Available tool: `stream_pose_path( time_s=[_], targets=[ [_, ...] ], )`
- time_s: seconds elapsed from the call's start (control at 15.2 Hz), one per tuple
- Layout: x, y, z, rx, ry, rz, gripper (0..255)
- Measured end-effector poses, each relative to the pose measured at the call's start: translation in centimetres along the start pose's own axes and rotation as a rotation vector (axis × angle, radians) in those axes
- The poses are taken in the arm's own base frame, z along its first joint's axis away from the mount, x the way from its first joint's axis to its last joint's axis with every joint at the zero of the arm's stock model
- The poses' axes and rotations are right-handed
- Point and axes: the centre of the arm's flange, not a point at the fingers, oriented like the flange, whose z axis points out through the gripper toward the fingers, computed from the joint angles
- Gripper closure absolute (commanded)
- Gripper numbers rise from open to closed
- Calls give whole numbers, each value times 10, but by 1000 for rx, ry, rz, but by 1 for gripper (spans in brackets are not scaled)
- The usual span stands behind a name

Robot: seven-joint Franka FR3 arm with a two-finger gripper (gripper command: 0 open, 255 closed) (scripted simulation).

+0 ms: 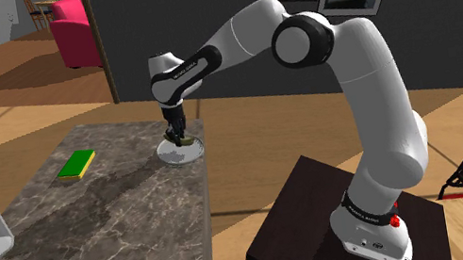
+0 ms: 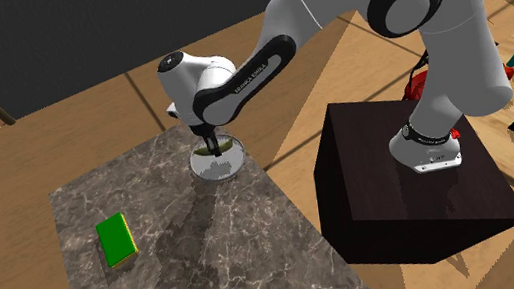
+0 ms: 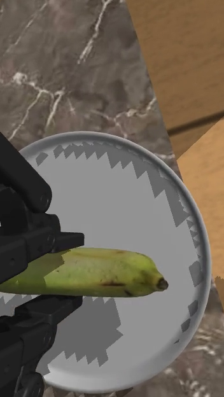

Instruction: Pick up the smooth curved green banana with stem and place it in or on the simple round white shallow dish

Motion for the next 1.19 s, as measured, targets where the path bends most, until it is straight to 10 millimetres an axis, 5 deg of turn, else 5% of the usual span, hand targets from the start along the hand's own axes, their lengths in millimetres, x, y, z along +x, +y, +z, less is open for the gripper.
stream_pose_path(
  time_s=[0.07,0.46,0.79,1.19],
  targets=[
    [0,0,0,0,0,0,0],
    [0,0,0,0,0,0,0],
    [1,0,-45,-1,2,0,0],
    [0,0,-50,0,0,0,0]
  ],
)
